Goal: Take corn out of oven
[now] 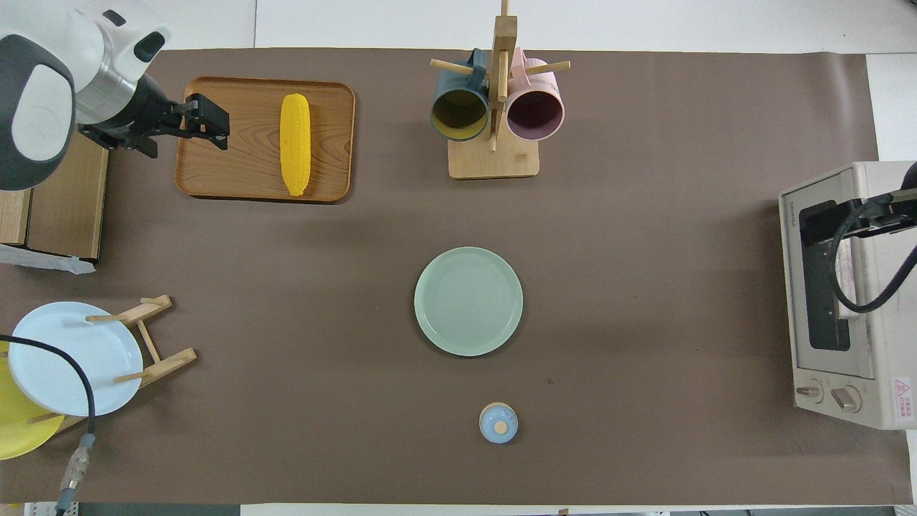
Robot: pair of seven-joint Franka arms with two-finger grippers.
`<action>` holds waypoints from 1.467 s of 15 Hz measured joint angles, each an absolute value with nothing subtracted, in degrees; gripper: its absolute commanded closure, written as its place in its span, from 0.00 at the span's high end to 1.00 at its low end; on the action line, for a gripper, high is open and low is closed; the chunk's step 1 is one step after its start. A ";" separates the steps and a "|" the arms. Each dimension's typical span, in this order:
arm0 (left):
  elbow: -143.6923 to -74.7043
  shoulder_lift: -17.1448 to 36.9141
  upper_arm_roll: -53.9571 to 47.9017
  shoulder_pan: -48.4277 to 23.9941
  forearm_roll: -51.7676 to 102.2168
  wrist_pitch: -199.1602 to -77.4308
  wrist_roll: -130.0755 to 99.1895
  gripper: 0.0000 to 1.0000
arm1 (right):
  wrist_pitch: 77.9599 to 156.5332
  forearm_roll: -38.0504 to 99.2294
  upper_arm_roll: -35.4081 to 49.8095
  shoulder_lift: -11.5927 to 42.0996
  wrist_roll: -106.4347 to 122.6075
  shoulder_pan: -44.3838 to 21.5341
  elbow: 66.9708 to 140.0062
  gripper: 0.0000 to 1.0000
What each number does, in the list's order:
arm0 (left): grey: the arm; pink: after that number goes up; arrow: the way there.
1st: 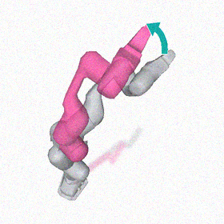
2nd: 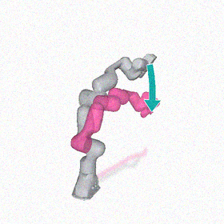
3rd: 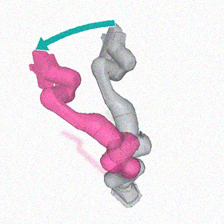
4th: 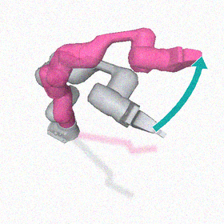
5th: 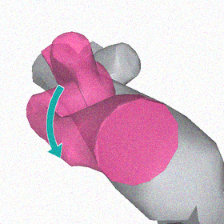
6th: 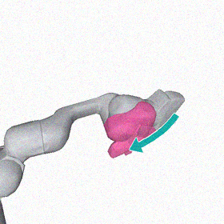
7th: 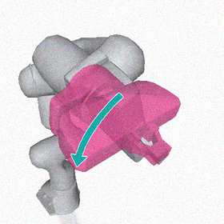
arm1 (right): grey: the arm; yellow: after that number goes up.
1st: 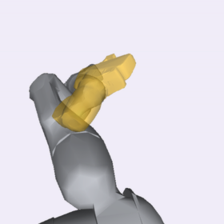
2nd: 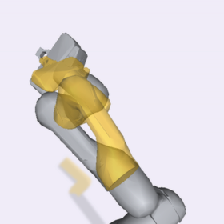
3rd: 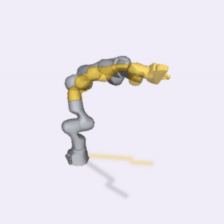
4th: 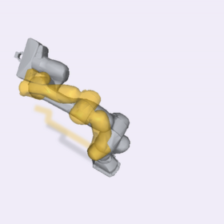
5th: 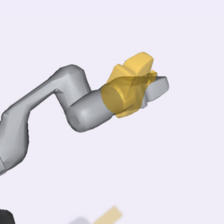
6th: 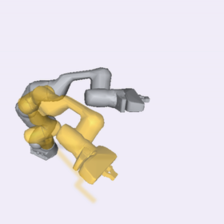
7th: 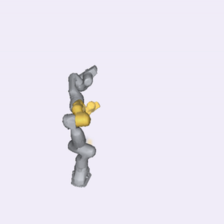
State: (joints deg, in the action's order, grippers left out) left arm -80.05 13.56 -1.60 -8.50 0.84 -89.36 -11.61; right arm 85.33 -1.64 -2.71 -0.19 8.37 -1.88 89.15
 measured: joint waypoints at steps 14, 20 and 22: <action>-98.76 -7.27 -1.65 -7.73 0.86 -83.85 -11.61 1.00 | 85.33 -1.57 -2.92 -0.11 8.31 0.23 88.94 1.00; -92.70 -4.34 -1.50 -5.46 0.90 -82.19 -10.70 1.00 | 86.53 -1.45 -2.79 -0.10 8.31 0.23 88.89 1.00; -92.93 -3.59 -1.67 -5.22 0.94 -81.71 -8.92 1.00 | 86.72 -1.45 -2.79 -0.09 8.31 0.23 88.88 1.00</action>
